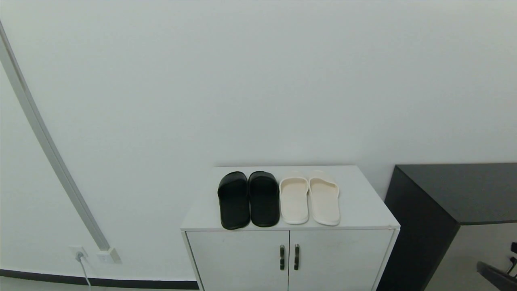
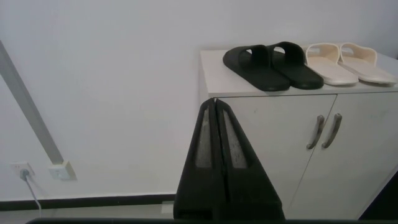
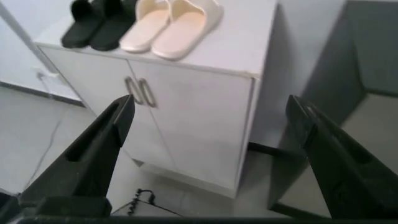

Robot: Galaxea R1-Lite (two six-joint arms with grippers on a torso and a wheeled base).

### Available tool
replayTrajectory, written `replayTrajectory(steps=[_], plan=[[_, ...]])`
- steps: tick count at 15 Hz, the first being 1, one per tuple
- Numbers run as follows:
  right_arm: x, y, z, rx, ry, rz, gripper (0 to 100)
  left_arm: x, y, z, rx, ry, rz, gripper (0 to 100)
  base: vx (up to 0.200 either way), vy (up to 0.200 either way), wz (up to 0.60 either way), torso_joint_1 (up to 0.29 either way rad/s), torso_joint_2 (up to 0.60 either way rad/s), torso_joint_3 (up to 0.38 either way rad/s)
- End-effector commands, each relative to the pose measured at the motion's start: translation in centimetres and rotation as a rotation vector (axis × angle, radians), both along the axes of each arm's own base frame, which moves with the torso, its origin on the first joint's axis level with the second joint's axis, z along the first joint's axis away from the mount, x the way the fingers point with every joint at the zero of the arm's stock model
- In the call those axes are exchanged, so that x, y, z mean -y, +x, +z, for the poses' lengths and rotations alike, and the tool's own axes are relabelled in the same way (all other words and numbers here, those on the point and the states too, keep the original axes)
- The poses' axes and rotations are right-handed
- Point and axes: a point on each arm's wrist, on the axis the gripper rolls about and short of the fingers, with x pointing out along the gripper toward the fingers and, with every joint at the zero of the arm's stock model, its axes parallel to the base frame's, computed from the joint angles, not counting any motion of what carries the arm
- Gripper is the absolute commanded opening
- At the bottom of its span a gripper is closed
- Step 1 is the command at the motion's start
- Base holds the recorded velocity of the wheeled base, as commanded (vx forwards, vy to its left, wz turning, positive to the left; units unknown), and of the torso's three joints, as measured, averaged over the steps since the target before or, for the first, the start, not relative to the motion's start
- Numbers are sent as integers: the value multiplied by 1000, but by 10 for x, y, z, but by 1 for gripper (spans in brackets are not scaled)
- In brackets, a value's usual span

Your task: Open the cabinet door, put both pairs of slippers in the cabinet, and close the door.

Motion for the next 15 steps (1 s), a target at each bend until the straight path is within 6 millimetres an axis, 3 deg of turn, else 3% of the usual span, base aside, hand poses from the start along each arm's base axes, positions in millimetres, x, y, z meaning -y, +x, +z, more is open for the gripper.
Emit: replayTrajectory(steps=[1, 4, 6, 11, 15], plan=[[-46, 44, 13, -68, 8, 58, 100, 0, 0, 0, -1, 0, 0, 0, 0, 0, 0, 0, 0, 0], [-108, 75, 36, -84, 71, 61, 100, 0, 0, 0, -1, 1, 0, 0, 0, 0, 0, 0, 0, 0], [-140, 98, 40, -72, 46, 19, 100, 0, 0, 0, -1, 0, 0, 0, 0, 0, 0, 0, 0, 0], [-208, 171, -1, -117, -21, -191, 100, 0, 0, 0, -2, 0, -2, 0, 0, 0, 0, 0, 0, 0], [-232, 223, -35, -120, -39, -321, 100, 0, 0, 0, -2, 0, -2, 0, 0, 0, 0, 0, 0, 0]])
